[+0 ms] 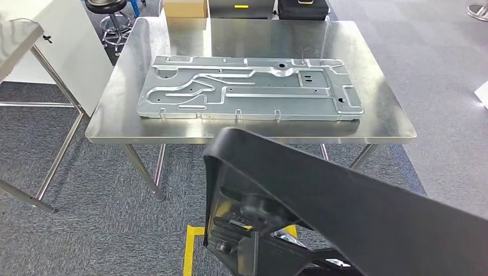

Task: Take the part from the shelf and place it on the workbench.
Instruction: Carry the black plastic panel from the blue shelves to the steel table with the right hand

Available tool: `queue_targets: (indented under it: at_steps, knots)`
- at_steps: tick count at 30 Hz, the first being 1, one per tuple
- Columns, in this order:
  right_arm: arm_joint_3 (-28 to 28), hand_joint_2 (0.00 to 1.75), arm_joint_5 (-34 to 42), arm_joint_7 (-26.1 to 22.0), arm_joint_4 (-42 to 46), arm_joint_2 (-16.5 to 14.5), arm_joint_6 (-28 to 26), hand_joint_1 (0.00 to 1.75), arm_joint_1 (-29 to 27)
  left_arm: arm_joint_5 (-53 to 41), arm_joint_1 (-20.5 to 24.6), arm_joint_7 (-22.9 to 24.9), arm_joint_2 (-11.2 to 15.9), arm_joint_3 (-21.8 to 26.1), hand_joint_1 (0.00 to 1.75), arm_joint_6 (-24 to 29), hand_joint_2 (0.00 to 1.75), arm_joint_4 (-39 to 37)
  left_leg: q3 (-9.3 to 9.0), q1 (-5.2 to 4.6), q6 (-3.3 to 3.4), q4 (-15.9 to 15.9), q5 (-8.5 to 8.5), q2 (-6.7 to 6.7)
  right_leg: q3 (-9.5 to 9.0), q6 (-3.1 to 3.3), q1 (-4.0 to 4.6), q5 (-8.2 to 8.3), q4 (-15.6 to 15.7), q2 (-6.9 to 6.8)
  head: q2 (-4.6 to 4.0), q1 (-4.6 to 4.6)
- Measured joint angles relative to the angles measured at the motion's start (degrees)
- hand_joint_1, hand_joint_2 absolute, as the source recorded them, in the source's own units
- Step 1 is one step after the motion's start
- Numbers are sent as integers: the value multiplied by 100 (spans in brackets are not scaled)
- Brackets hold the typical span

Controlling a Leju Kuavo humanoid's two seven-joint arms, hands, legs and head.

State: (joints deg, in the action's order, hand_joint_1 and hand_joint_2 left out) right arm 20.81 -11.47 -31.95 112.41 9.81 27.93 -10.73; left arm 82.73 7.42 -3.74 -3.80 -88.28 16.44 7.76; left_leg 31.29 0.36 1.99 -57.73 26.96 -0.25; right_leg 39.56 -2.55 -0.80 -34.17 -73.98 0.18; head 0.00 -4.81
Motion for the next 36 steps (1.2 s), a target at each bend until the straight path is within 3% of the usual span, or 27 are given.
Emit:
queue_targets:
  at_steps: [1, 3, 4, 5, 7, 10, 11, 13, 14, 15, 16, 18, 20, 25, 27, 29, 30, 31, 34, 36]
  knots:
    - [0, 175, 0, 0, 0, 0, 0, 175, -4, 0, -3, 0, -1, 0, 0, -1, 175, 0, -39, -2, -4, 0, 27, -6, -38, 14, 2, 211, 194, 0, 0, 0]
    - [0, 175, 0, 0, 1, 0, 0, 175, -5, 0, -4, 0, -3, 0, 0, -1, 175, 0, -129, -9, -27, 3, 92, -15, -325, 77, 19, 710, 952, -2, 0, 0]
    - [0, 175, 1, 0, 2, 0, 0, 175, -4, 0, 0, -1, -5, 0, 0, -2, 175, 0, -157, -19, -51, -1, 126, -18, -461, 114, 37, 853, 1291, -5, 0, 0]
    - [0, 175, 1, 0, 3, 0, 1, 175, -3, 0, 3, -2, -7, 0, 0, -2, 175, 0, -169, -25, -78, 1, 152, -17, -540, 146, 57, 903, 1484, -8, 0, 0]
    - [-1, 175, 1, 0, 5, 0, 3, 175, 1, 0, 12, -7, -9, -1, 0, -3, 175, 0, -178, -28, -139, 16, 186, -9, -574, 193, 88, 865, 1585, -2, 0, -1]
    - [-3, 175, 2, -2, 7, -5, 9, 175, 16, -17, 31, -15, -5, -8, 0, -3, 175, 0, -151, -23, -220, -163, 327, 6, -666, 269, 36, 856, 1682, -2, 0, -1]
    - [-4, 175, 2, -5, 7, -7, 10, 175, 21, -25, 35, -16, -4, -12, 0, -4, 175, 0, -35, -17, -244, -427, 459, 6, -707, 292, 17, 848, 1711, -11, 0, -1]
    - [-7, 175, 3, -10, 3, -7, 7, 175, 23, -33, 31, -23, -4, -19, 0, -8, 175, 0, 378, 3, -284, -1188, 763, 6, -752, 323, 21, 809, 1716, -22, 0, -2]
    - [-9, 175, 3, -13, 1, -7, 5, 175, 17, -33, 33, -28, -3, -20, 0, -11, 175, 0, 567, 15, -301, -1487, 830, 7, -772, 325, 21, 786, 1712, -22, 0, -2]
    - [-10, 175, 3, -17, -2, -7, 3, 175, 9, -33, 38, -33, -1, -21, 0, -14, 175, 0, 674, 25, -314, -1604, 787, 7, -797, 321, 19, 760, 1707, -20, 0, -2]
    - [-10, 175, 2, -25, -2, -7, 1, 175, 0, -32, 46, -38, 2, -21, 0, -15, 175, 0, 672, 33, -321, -1502, 633, 8, -831, 313, 16, 731, 1701, -16, 0, -2]
    - [-12, 175, 2, -52, -1, -7, -2, 175, -22, -27, 40, -33, 9, -22, 0, -16, 175, 0, 424, 49, -318, -820, 164, 9, -919, 276, 9, 656, 1688, -4, 0, -2]
    - [-14, 175, -4, -74, 1, -8, -5, 175, -45, -20, 23, -28, 14, -22, 0, -16, 175, 0, 184, 43, -279, -237, -71, 6, -963, 214, 27, 589, 1653, 14, 0, -1]
    - [-14, 175, -17, -83, 15, -9, 6, 175, -76, 15, 3, -32, 16, -21, 0, 1, 175, 0, 111, 32, -100, -67, -48, -6, -907, 76, 19, 453, 1508, 10, 0, -1]
    - [-14, 175, -17, -85, 28, -9, 14, 175, -77, 18, 10, -34, 16, -20, 0, 9, 175, 0, 77, 36, -51, -39, -37, 0, -618, 29, 4, 183, 938, 4, 0, 0]
    - [-14, 175, -17, -86, 33, -9, 35, 175, -81, 19, 7, -33, 16, -20, 0, 9, 175, 0, 59, 21, -18, -39, -13, 4, -169, 6, 1, -44, 197, 3, 0, 0]
    - [-14, 175, -16, -85, 33, -9, 52, 175, -82, 20, 2, -32, 16, -20, 0, 9, 175, 0, 42, 13, -9, -39, 2, 2, -25, 8, 3, -23, 17, 3, 0, 0]
    - [-15, 175, -16, -85, 33, -9, 68, 175, -82, 21, -2, -31, 16, -20, 0, 8, 175, 0, 17, 5, -4, -39, 20, -3, 11, 21, 4, 115, 57, 3, 0, 0]
    - [-17, 175, -14, -84, 32, -9, 95, 175, -57, 22, 0, -32, 9, -20, 0, 8, 175, 0, -83, -25, -22, -35, 91, -22, -361, 146, 46, 781, 1079, -2, 0, 0]
    - [-20, 175, -9, -81, 33, -9, 99, 175, -17, 21, 6, -33, 2, -20, 0, 7, 175, 0, -102, -37, -67, -33, 129, -22, -529, 220, 89, 905, 1503, -8, 0, -1]
